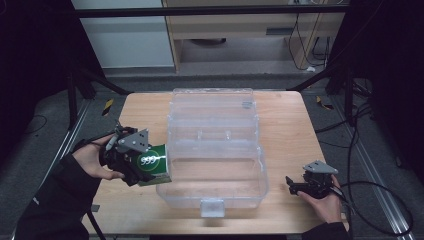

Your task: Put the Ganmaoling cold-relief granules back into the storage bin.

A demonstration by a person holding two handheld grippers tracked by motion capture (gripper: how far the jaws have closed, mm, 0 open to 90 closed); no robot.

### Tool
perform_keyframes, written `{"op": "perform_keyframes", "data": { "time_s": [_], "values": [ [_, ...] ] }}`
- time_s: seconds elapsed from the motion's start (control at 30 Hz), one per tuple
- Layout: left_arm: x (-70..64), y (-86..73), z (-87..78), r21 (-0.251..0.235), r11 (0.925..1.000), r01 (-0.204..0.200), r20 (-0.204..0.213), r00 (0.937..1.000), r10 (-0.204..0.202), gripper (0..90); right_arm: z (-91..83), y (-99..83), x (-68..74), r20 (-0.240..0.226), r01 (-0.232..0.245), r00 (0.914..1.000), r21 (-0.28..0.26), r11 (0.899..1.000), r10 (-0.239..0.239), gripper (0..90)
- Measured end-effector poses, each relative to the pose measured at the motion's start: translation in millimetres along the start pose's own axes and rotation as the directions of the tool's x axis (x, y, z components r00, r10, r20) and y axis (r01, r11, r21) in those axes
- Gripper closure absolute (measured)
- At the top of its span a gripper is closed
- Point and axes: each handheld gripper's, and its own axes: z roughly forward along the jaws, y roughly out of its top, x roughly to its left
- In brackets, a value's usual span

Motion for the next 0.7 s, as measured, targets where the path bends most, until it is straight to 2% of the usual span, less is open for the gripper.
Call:
{"op": "perform_keyframes", "data": {
  "time_s": [0.43,0.7],
  "values": [
    [-0.5,21.2,16.5,-0.013,0.9992,-0.039,0.022,0.999,0.039,14.8,-0.2,-0.1,-0.1,0.002,-0.001,1.0,0.0,1.0,0.001,2.8],
    [-0.5,29.8,34.7,-0.013,0.998,-0.061,0.043,0.9972,0.062,14.8,-0.1,-0.2,-0.1,0.001,0.003,1.0,0.001,1.0,-0.003,2.8]
  ]
}}
